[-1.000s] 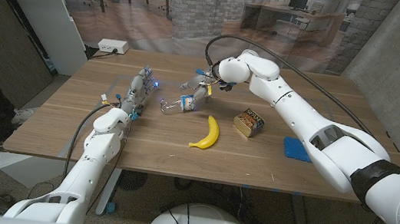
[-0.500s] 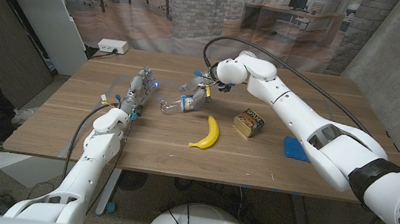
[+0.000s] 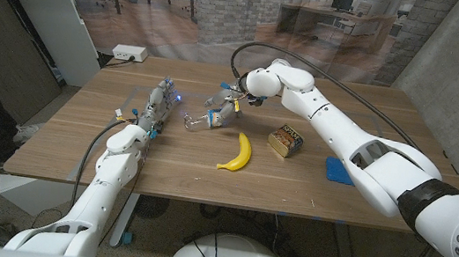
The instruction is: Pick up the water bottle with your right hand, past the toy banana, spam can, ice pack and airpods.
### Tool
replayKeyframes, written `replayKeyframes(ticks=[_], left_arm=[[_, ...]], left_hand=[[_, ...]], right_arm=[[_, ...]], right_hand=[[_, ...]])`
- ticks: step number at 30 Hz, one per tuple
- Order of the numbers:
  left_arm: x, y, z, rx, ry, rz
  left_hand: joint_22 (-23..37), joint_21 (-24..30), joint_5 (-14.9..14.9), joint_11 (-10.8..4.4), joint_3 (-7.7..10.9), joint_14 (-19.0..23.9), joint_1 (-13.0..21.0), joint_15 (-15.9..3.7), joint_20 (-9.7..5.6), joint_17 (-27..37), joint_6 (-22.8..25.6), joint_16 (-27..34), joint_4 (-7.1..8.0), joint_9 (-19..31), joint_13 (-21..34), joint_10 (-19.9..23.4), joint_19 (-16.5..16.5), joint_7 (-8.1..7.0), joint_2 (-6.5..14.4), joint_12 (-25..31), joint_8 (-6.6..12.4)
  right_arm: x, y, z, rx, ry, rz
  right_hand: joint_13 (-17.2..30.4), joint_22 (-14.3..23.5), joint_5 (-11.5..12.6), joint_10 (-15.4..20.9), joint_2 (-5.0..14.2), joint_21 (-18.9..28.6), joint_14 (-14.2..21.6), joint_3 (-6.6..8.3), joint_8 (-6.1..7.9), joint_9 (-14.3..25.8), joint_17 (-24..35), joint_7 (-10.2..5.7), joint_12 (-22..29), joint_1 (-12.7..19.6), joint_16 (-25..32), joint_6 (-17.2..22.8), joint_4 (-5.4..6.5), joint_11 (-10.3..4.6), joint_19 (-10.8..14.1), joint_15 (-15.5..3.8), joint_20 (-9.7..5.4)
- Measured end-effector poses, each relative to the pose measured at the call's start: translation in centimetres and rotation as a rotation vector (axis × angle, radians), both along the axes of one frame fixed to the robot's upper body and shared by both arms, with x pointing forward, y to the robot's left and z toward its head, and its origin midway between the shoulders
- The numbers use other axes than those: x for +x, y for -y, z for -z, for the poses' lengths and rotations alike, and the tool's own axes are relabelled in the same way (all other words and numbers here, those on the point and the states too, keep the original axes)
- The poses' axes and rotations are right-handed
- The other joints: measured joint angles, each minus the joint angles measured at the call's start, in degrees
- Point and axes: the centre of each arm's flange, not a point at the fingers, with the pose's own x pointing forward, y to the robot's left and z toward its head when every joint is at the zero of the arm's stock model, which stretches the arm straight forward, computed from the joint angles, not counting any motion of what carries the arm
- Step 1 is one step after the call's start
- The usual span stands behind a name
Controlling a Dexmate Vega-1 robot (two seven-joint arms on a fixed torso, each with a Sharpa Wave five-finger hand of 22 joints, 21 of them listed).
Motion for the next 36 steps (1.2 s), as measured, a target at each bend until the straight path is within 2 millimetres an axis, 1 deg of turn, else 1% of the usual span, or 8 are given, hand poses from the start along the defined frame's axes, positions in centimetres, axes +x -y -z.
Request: replayKeyframes(ticks=[8, 14, 16, 23, 25, 30, 34, 36], left_arm=[[0.2, -0.1, 0.0, 0.0, -0.003, 0.003], [0.2, -0.1, 0.0, 0.0, -0.004, 0.003], [0.2, -0.1, 0.0, 0.001, -0.004, 0.004], [0.2, -0.2, 0.0, 0.001, -0.004, 0.004], [0.3, -0.2, 0.0, 0.001, -0.004, 0.004], [0.3, -0.2, 0.0, 0.001, -0.005, 0.005], [0.3, -0.2, 0.0, 0.0, -0.005, 0.004], [0.3, -0.2, 0.0, 0.0, -0.004, 0.004]], left_hand=[[0.0, -0.1, 0.0, 0.0, 0.0, 0.0, 0.0, 0.0, 0.0, 0.0, 0.0, 0.0, 0.0, 0.0, 0.0, 0.0, 0.0, 0.0, 0.0, 0.0, 0.0], [0.0, -0.1, 0.0, 0.0, -0.23, 0.0, 0.0, 0.0, 0.0, 0.0, 0.0, 0.0, 0.23, 0.0, 0.0, 0.0, 0.0, 0.0, 0.0, 0.0, 0.0], [0.0, -0.1, 0.0, 0.0, -0.23, 0.0, 0.0, 0.0, 0.0, 0.0, 0.0, 0.0, 0.23, 0.0, 0.0, 0.0, 0.0, 0.0, 0.0, 0.0, 0.0], [0.0, -0.1, 0.0, 0.0, -0.23, 0.0, 0.0, 0.0, 0.0, 0.0, 0.0, 0.0, 0.23, 0.0, 0.0, 0.0, 0.0, 0.0, 0.0, 0.0, 0.0], [0.0, -0.3, 0.0, 0.0, -0.23, 0.0, 0.0, 0.0, 0.0, 0.0, 0.0, 0.0, 0.23, 0.0, 0.0, 0.0, 0.0, 0.0, 0.0, 0.0, 0.0], [0.0, -0.3, 0.0, 0.0, -0.23, 0.0, 0.0, 0.0, 0.0, 0.0, 0.0, 0.0, 0.23, 0.0, 0.0, 0.0, 0.0, 0.0, 0.0, 0.0, 0.0], [0.0, -0.3, 0.0, 0.0, -0.23, 0.0, 0.0, 0.0, 0.0, 0.0, 0.0, 0.0, 0.23, 0.0, 0.0, 0.0, 0.0, 0.0, 0.0, 0.0, 0.0], [0.0, -0.3, 0.0, 0.0, -0.23, 0.0, 0.0, 0.0, 0.0, 0.0, 0.0, 0.0, 0.23, 0.0, 0.0, 0.0, 0.0, 0.0, 0.0, 0.0, 0.0]], right_arm=[[0.1, -0.3, 0.2, -0.007, 0.002, 0.0], [0.2, -0.5, 0.4, -0.013, 0.001, 0.001], [0.2, -0.6, 0.5, -0.015, 0.001, 0.0], [0.2, -0.9, 0.8, -0.023, 0.0, -0.001], [0.2, -0.9, 0.8, -0.026, 0.003, -0.001], [0.2, -1.2, 1.0, -0.029, 0.003, -0.003], [0.2, -1.3, 1.2, -0.029, 0.003, -0.006], [0.2, -1.4, 1.4, -0.027, 0.006, -0.009]], right_hand=[[0.0, 0.0, 0.4, 0.0, 0.0, 0.0, 0.0, -0.46, 0.0, 0.0, 0.1, 0.0, 0.0, 0.0, 0.0, 0.0, 0.46, 0.0, 0.0, 0.0, 0.0], [0.0, 0.0, 0.4, 0.0, 0.0, 0.0, 0.0, -0.46, 0.0, 0.0, 0.1, 0.0, 0.0, 0.0, 0.0, 0.0, 0.46, 0.0, 0.0, 0.0, 0.0], [0.0, 0.0, 0.4, 0.0, -0.15, 0.0, 0.0, -0.69, 0.0, 0.0, 0.1, 0.0, 0.0, -0.1, 0.0, 0.0, 0.7, 0.0, 0.0, 0.0, 0.0], [0.0, 0.0, 0.4, 0.0, -0.3, 0.0, 0.0, -0.93, 0.0, 0.3, 0.1, 0.0, 0.0, -0.3, 0.0, 0.0, 0.46, 0.0, 0.0, 0.0, 0.0], [0.0, 0.0, 0.4, 0.0, -0.3, 0.0, 0.0, -1.18, 0.0, 0.3, 0.1, 0.0, 0.0, -0.3, 0.0, 0.0, 0.71, 0.0, 0.0, 0.0, 0.0], [0.0, 0.0, 0.4, 0.0, -0.3, 0.0, 0.0, -1.18, 0.0, 0.3, 0.1, 0.0, 0.0, -0.3, 0.0, 0.0, 0.71, 0.0, 0.0, 0.0, 0.0], [0.0, 0.0, 0.9, 0.1, -0.3, 0.0, 0.2, -1.64, 0.0, 0.3, 0.1, -0.57, 0.0, -0.3, 0.0, 0.6, 0.7, -0.11, 0.2, -0.22, 0.19], [0.0, 0.0, 0.9, 0.2, -0.3, 0.0, 0.4, -1.87, 0.4, 0.3, 0.1, -0.75, 0.0, -0.3, 0.0, 0.7, 0.82, -0.22, 0.8, -0.41, -0.01]])
